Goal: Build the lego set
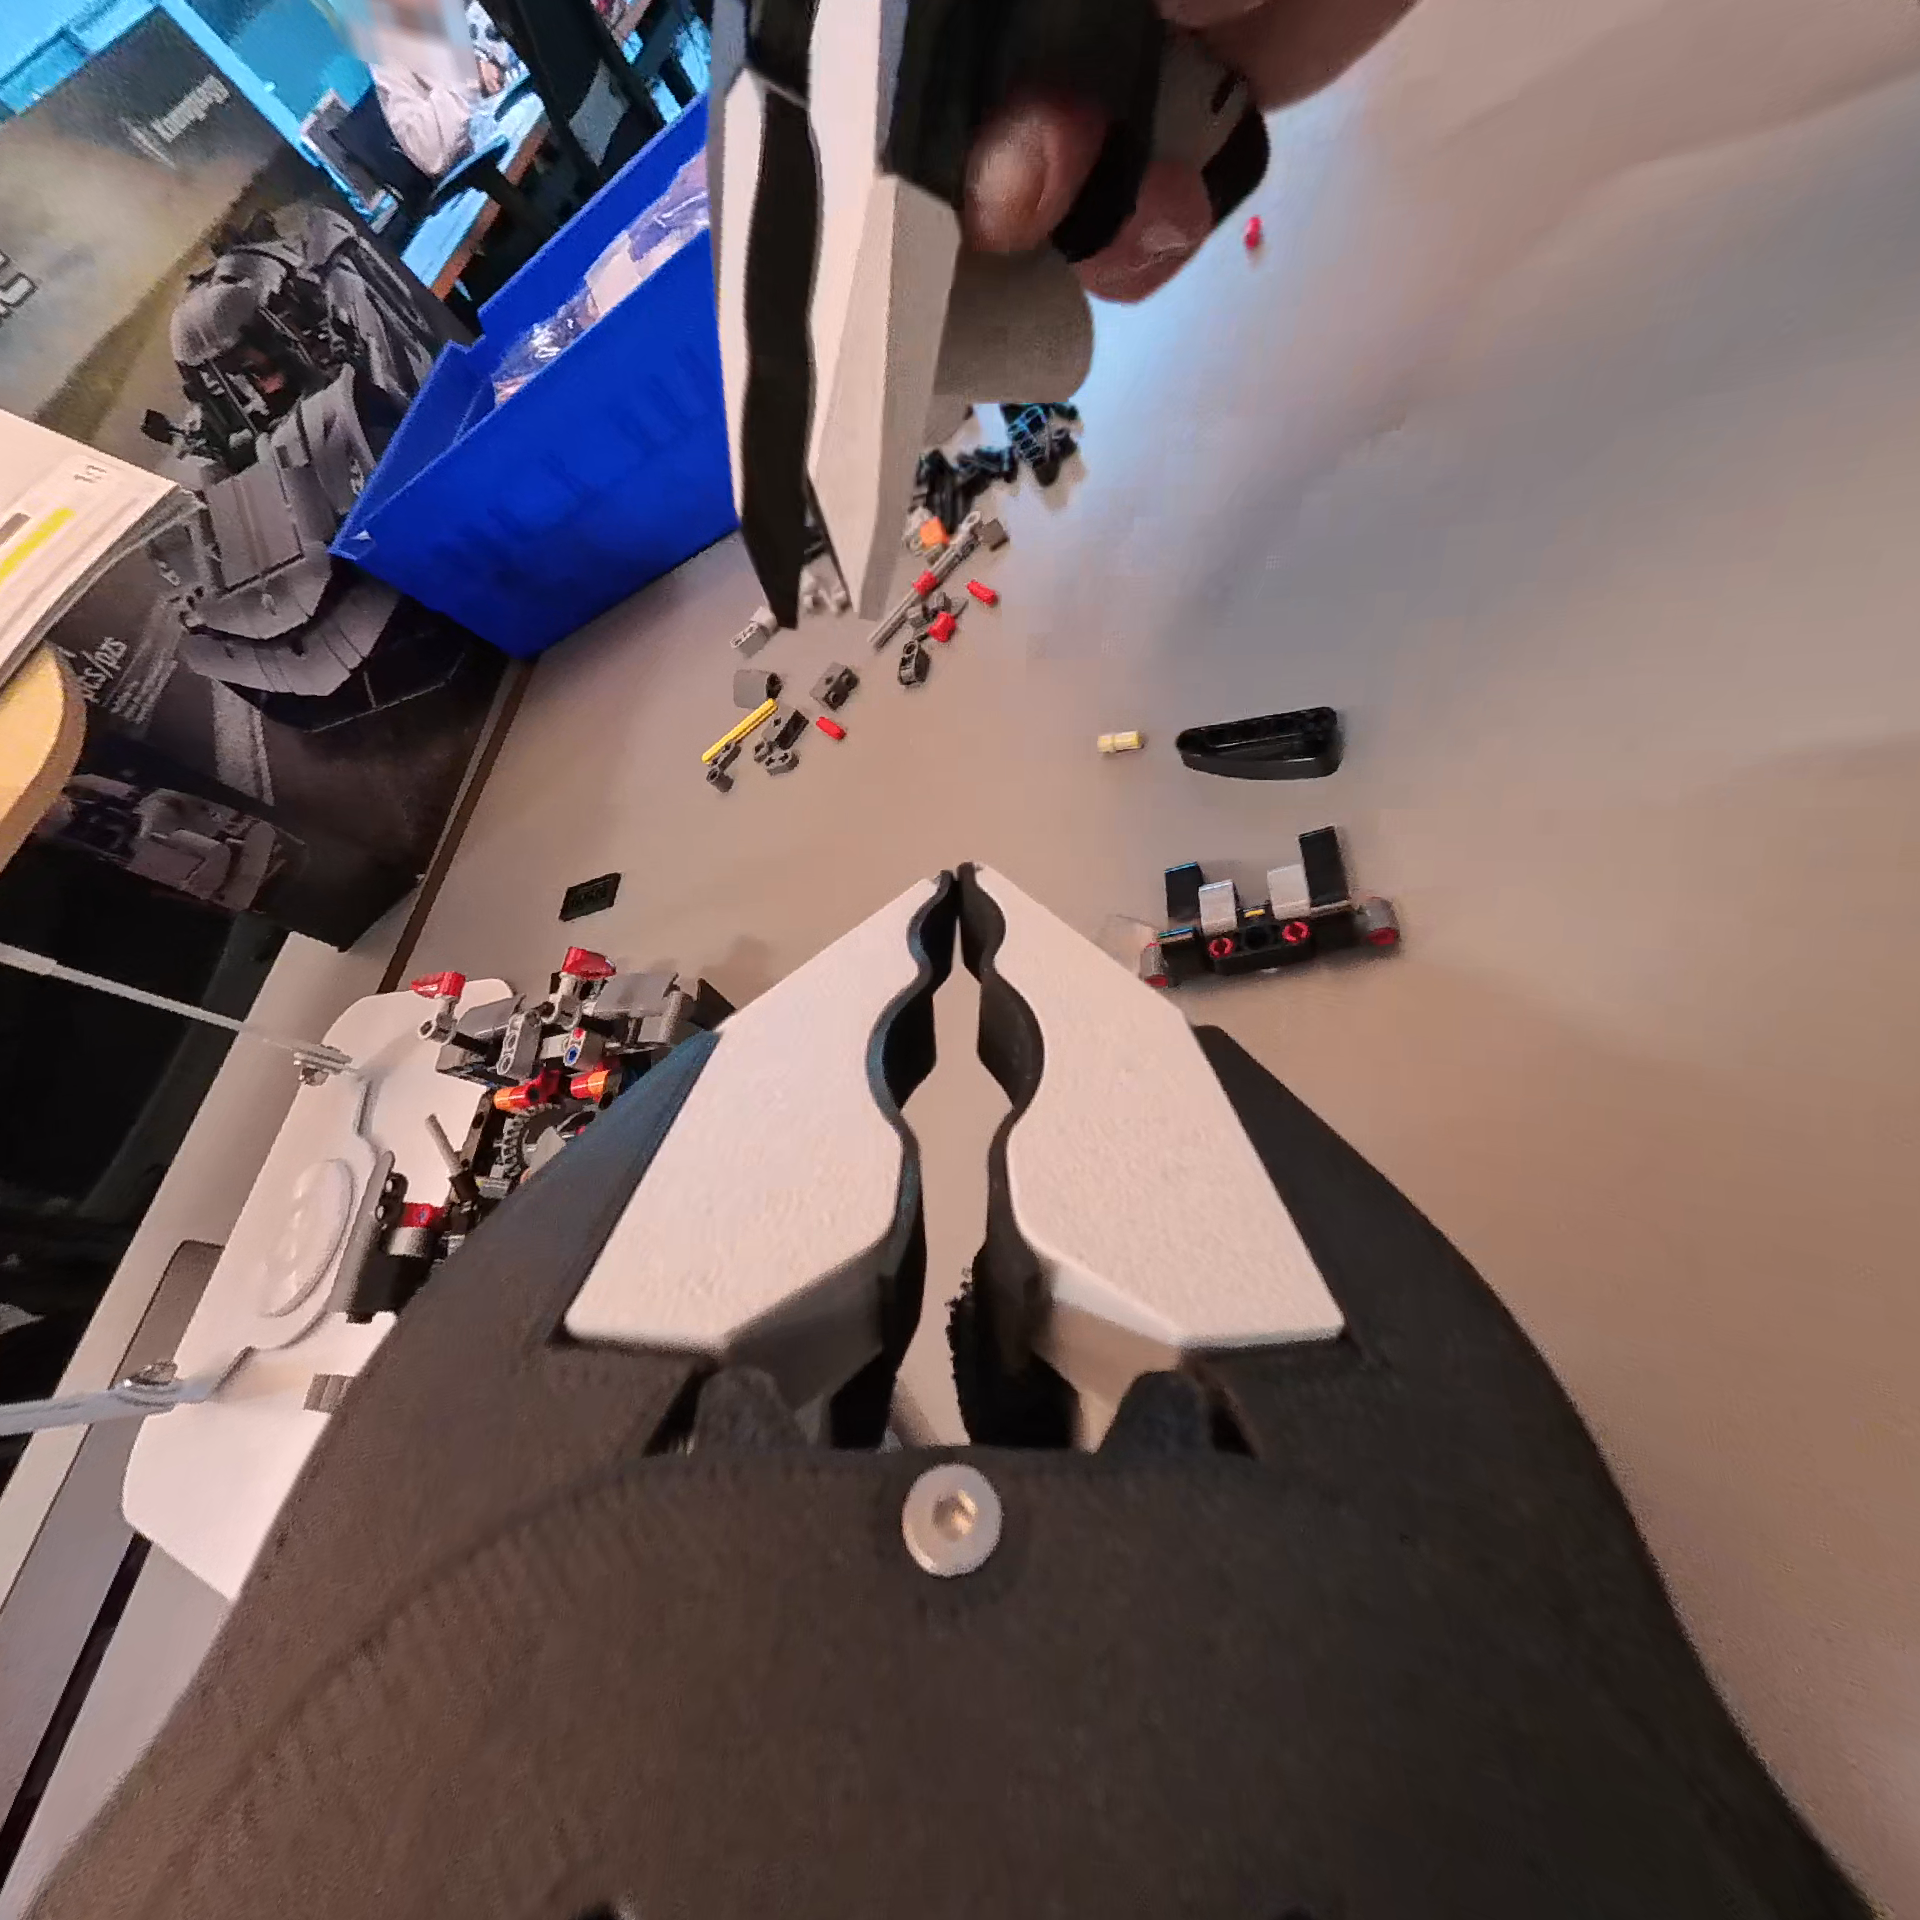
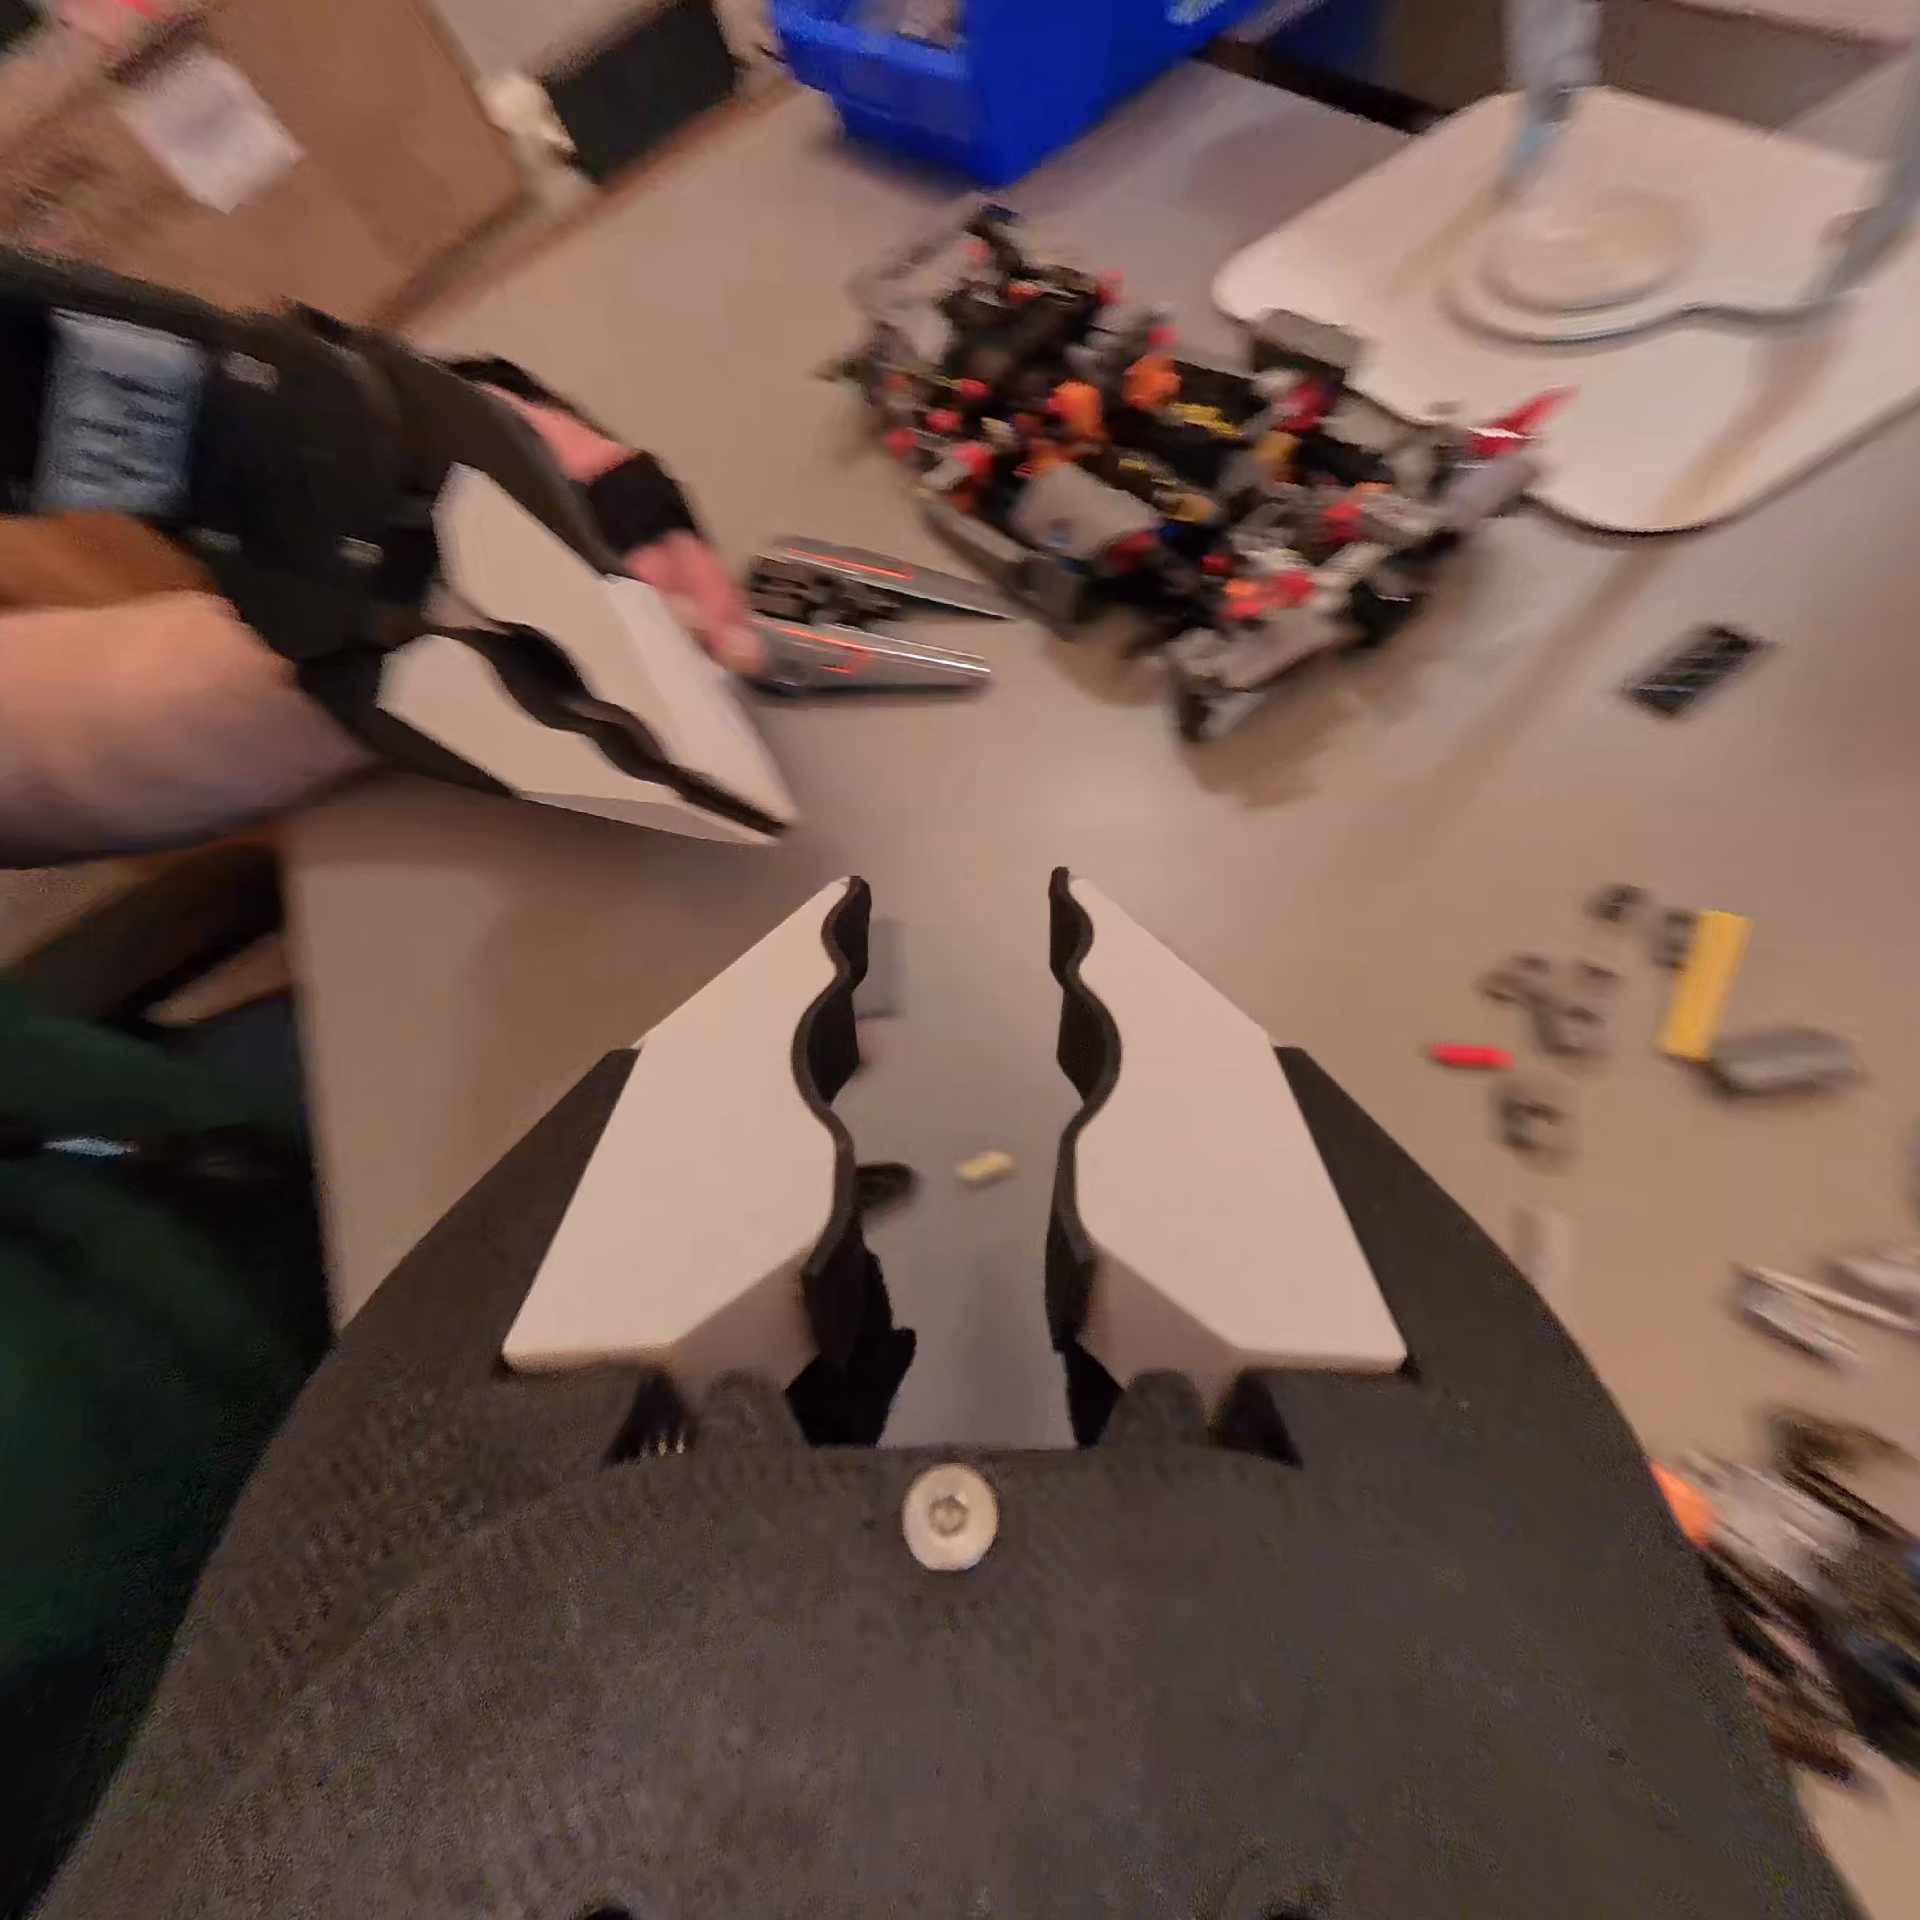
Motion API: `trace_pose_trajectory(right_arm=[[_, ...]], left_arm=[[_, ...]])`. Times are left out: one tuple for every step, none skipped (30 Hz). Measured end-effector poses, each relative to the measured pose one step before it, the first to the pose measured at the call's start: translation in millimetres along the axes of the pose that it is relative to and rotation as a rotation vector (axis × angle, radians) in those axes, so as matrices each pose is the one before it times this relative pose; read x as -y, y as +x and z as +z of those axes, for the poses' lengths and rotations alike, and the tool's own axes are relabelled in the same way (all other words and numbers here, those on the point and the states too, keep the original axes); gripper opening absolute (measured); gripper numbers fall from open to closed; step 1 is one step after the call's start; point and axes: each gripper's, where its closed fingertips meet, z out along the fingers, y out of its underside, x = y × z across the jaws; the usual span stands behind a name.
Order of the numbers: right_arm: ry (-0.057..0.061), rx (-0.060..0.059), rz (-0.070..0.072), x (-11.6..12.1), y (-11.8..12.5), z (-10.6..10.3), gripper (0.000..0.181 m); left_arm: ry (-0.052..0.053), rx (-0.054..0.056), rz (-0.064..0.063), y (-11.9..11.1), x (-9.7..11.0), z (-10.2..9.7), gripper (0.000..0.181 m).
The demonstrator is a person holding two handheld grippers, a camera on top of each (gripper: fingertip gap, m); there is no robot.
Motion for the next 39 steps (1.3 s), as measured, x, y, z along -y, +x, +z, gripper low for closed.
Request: trace_pose_trajectory(right_arm=[[-0.0297,-0.0760,-0.0281,-2.16,14.21,-1.71,0.035],[-0.0328,-0.0689,-0.0310,-1.88,13.53,0.59,0.035],[-0.0255,-0.0639,-0.0344,-0.34,13.12,2.62,0.036],[-0.0257,-0.0498,-0.0250,0.19,11.53,4.85,0.036],[-0.0388,-0.0302,-0.0082,-0.49,8.88,7.10,0.036],[-0.0356,-0.0110,-0.0045,1.68,5.41,8.08,0.039],[-0.0164,-0.0007,-0.0150,5.23,3.35,8.33,0.041],[-0.0114,-0.0096,-0.0179,5.63,5.36,8.87,0.041],[-0.0224,-0.0224,-0.0072,3.73,8.81,9.81,0.041],[-0.0227,-0.0162,0.0048,3.00,9.17,10.39,0.040],[-0.0147,-0.0065,0.0181,3.64,8.56,10.42,0.039],[-0.0121,-0.0020,0.0247,3.77,7.78,10.03,0.039],[-0.0098,0.0006,0.0185,3.99,6.40,9.22,0.039],[-0.0085,-0.0079,0.0064,3.77,6.67,8.81,0.039],[-0.0171,-0.0206,-0.0016,1.65,8.13,9.30,0.037],[-0.0217,-0.0121,0.0009,0.12,6.32,9.68,0.036],[-0.0138,0.0075,0.0120,0.64,2.92,9.27,0.035],[-0.0087,0.0140,0.0181,0.95,0.90,7.77,0.036],[-0.0171,0.0030,0.0106,-0.69,1.26,5.90,0.034],[-0.0115,-0.0096,-0.0002,-0.26,1.79,3.68,0.032],[0.0037,-0.0119,0.0001,1.58,1.66,1.21,0.025],[-0.0077,-0.0136,-0.0042,-0.42,1.77,0.45,0.021],[-0.0049,-0.0098,-0.0108,-0.58,0.74,-0.10,0.017],[0.0003,0.0004,-0.0093,-0.38,-0.80,-0.09,0.013],[0.0009,0.0016,-0.0039,-0.59,-0.95,-0.43,0.011],[-0.0040,0.0081,-0.0040,-1.57,-1.80,-1.09,0.009],[-0.0045,0.0141,-0.0020,-2.12,-3.04,-1.84,0.008],[0.0002,0.0154,0.0009,-2.35,-3.74,-2.10,0.008],[0.0012,0.0099,0.0001,-3.22,-3.68,-2.49,0.008],[-0.0018,0.0103,-0.0069,-4.11,-4.87,-3.02,0.008],[-0.0061,0.0189,-0.0106,-5.05,-7.10,-3.87,0.008],[-0.0088,0.0220,-0.0080,-5.98,-8.71,-4.51,0.008],[-0.0074,0.0221,-0.0068,-6.28,-9.85,-4.61,0.008],[-0.0017,0.0232,-0.0121,-5.93,-11.54,-4.12,0.008],[0.0014,0.0210,-0.0143,-5.63,-12.68,-3.74,0.008],[0.0006,0.0117,-0.0152,-5.47,-12.24,-3.50,0.008],[-0.0009,0.0089,-0.0138,-5.52,-11.86,-3.60,0.008],[-0.0012,0.0120,-0.0081,-5.36,-11.94,-3.49,0.007],[0.0013,0.0155,-0.0061,-4.88,-12.01,-3.26,0.007]], left_arm=[[-0.0003,0.0017,-0.0060,-0.90,-0.25,0.89,0.000],[0.0016,0.0017,-0.0020,-0.77,0.07,0.62,0.000],[-0.0005,0.0003,-0.0013,-0.38,-0.36,0.65,0.000],[-0.0018,0.0008,-0.0008,-0.30,-0.71,0.53,0.000],[-0.0020,0.0000,0.0001,-0.04,-0.73,0.50,0.000],[-0.0026,0.0009,0.0003,-0.09,-0.83,0.34,0.000],[-0.0038,-0.0001,0.0000,-0.10,-1.07,0.32,0.000],[-0.0025,0.0022,0.0012,-0.46,-0.81,0.01,0.000],[0.0000,0.0039,0.0006,-0.88,-0.33,-0.24,0.000],[0.0009,0.0030,-0.0026,-1.05,-0.29,-0.43,0.000],[0.0006,0.0023,-0.0039,-1.01,-0.40,-0.63,0.000],[0.0006,0.0044,-0.0020,-1.31,-0.49,-0.70,0.000],[0.0017,0.0044,-0.0014,-1.26,-0.28,-0.90,0.000],[0.0009,0.0016,-0.0035,-1.06,-0.49,-0.73,0.000],[-0.0015,0.0016,-0.0042,-1.09,-0.71,-0.37,0.000],[0.0001,0.0030,-0.0009,-0.97,-0.39,-0.50,0.000],[0.0016,0.0030,0.0002,-0.72,0.10,-0.48,0.000],[0.0007,0.0001,-0.0011,-0.22,0.09,-0.37,0.000],[0.0003,-0.0005,0.0003,0.16,0.09,-0.26,0.000],[-0.0002,0.0008,0.0023,-0.01,0.08,-0.12,0.000],[-0.0002,0.0005,0.0018,0.13,0.06,0.01,0.000],[0.0001,-0.0017,-0.0002,0.26,0.06,0.09,0.000],[0.0008,-0.0013,-0.0004,0.35,0.32,0.03,0.000],[0.0021,-0.0012,0.0002,0.34,0.42,0.16,0.000],[0.0005,-0.0024,-0.0006,0.62,0.17,0.18,0.000],[-0.0004,-0.0015,0.0000,0.46,0.10,0.20,0.000],[0.0003,0.0002,0.0020,0.43,0.35,0.12,0.000],[0.0019,0.0004,0.0022,0.30,0.74,-0.10,0.000],[0.0015,-0.0008,0.0013,0.40,0.71,-0.14,0.000],[0.0001,0.0012,0.0021,-0.06,0.37,-0.13,0.000],[-0.0011,0.0016,0.0021,-0.24,0.05,-0.10,0.000],[-0.0016,0.0020,0.0015,-0.44,-0.14,-0.15,0.000],[-0.0002,0.0020,0.0008,-0.39,0.00,-0.14,0.000],[0.0000,0.0010,-0.0001,-0.19,0.02,-0.13,0.000],[-0.0007,0.0009,0.0008,-0.15,0.01,-0.13,0.000],[-0.0007,0.0008,0.0009,-0.07,0.04,0.08,0.000],[-0.0005,0.0008,-0.0005,-0.05,0.09,0.22,0.000],[-0.0002,-0.0004,-0.0012,0.33,-0.04,0.45,0.000],[-0.0013,-0.0011,-0.0016,0.33,-0.36,0.73,0.000]])
